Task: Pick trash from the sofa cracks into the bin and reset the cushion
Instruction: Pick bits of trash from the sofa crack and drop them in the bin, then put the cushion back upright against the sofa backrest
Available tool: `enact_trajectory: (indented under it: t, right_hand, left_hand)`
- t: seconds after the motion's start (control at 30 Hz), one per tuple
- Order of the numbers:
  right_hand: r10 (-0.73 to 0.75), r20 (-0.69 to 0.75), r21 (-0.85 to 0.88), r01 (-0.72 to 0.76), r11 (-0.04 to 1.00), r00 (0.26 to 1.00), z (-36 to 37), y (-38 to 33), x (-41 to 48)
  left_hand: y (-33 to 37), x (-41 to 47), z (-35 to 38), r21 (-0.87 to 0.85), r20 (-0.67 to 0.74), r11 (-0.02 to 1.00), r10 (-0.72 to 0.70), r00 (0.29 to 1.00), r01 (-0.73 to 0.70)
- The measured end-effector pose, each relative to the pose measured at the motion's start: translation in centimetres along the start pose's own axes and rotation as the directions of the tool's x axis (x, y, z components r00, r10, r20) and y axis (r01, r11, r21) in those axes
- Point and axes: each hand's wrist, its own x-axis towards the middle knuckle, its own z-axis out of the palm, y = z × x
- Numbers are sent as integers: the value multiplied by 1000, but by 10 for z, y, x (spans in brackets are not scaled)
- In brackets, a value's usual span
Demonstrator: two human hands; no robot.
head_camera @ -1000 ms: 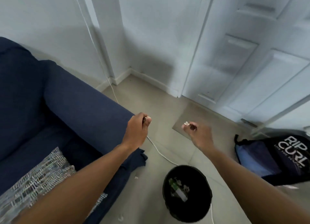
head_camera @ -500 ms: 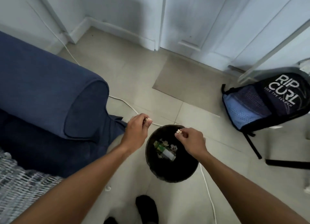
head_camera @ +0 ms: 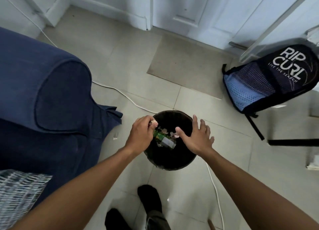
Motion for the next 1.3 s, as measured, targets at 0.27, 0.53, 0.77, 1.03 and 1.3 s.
enact_trajectory:
  t: [0.27,0.53,0.77,1.03,1.3]
  right_hand:
    - [-22,-138,52,29,998,990,-14,-1,-1]
    - [-89,-190,23,95,995,978,-33,-16,2]
    - [-202,-227,-73,191,979,953,-67,-51,-9]
    - [-365,-304,-213,311,926,880,-150,-138,-39]
    - [-529,-352,-276,455,847,772,-217,-266,-92]
  left_hand:
    - [14,-5,7,469,288,878,-250,925,91]
    - [11,10,-29,595,242,804,-197,950,15]
    - [31,18,-81,622,157,783,-137,978,10]
    - [85,35,-200,634,-56,767,-75,996,94]
    - [120,20,-332,576,-286,783,-77,955,236]
